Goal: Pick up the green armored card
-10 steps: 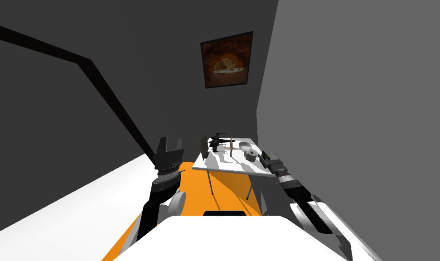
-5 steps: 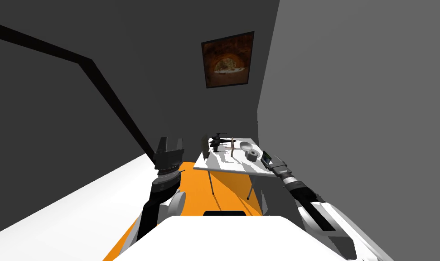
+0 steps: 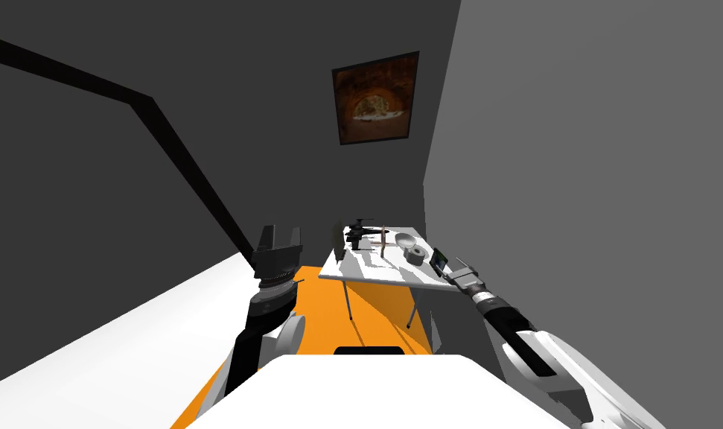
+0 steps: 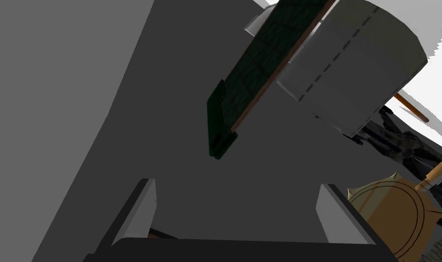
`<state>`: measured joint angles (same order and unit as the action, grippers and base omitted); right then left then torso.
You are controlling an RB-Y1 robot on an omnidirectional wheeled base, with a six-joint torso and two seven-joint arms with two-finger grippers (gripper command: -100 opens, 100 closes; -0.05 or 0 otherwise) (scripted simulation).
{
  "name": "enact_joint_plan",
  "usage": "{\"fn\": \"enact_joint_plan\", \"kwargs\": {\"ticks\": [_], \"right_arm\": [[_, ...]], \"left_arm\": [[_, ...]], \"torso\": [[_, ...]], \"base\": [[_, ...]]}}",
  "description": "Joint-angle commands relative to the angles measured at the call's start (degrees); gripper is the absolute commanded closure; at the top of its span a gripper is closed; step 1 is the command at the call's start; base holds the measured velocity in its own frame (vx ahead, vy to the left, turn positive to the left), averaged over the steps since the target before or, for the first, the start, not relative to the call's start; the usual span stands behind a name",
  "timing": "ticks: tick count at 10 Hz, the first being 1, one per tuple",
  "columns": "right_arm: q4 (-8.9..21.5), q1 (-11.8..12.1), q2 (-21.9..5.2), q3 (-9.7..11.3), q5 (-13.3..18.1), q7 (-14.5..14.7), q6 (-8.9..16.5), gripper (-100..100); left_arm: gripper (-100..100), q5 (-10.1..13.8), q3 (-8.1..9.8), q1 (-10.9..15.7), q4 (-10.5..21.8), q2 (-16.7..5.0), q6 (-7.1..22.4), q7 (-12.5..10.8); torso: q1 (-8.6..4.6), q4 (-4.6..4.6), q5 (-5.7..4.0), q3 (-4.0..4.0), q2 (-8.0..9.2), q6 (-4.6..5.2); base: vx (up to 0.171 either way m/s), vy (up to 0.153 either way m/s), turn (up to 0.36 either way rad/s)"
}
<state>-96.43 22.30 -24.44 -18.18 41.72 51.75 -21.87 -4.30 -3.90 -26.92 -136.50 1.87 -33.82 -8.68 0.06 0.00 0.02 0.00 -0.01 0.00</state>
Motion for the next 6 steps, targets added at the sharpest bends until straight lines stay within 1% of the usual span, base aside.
{"fn": "enact_joint_plan", "kwargs": {"ticks": [1,2,3,4,5,6], "right_arm": [[1.3,-0.1,-1.2,-0.6,1.3,1.6,0.5,-100],[2.3,-0.2,-2.3,-1.0,2.4,2.8,0.7,-100],[1.5,-0.6,-2.1,-0.3,1.9,1.7,1.3,-100],[1.6,-0.6,-2.3,-0.3,2.0,1.8,1.5,0],[1.6,-0.6,-2.2,-0.3,2.0,1.8,1.5,-100],[1.6,-0.6,-2.2,-0.3,2.0,1.8,1.5,100]], "left_arm": [[0,0.0,0.0,0.0,0.0,0.0,0.0,0.0],[0,0.0,0.0,0.0,0.0,0.0,0.0,0.0],[0,0.0,0.0,0.0,0.0,0.0,0.0,0.0],[0,0.0,0.0,0.0,0.0,0.0,0.0,0.0],[0,0.0,0.0,0.0,0.0,0.0,0.0,0.0],[0,0.0,0.0,0.0,0.0,0.0,0.0,0.0]], "torso": [[0.0,0.0,0.0,0.0,0.0,0.0],[0.0,0.0,0.0,0.0,0.01,0.0],[-0.01,0.0,0.0,0.01,0.01,0.0],[-0.03,0.0,-0.01,0.01,0.01,0.0],[-0.05,0.0,-0.01,0.01,0.01,0.0],[-0.06,0.0,-0.02,0.01,0.01,0.0]], "base": [[-0.001,0.02,-0.001],[-0.001,0.019,0.0],[0.001,0.008,-0.002],[0.0,0.0,0.0],[0.0,0.0,0.0],[0.0,0.0,0.0]]}}
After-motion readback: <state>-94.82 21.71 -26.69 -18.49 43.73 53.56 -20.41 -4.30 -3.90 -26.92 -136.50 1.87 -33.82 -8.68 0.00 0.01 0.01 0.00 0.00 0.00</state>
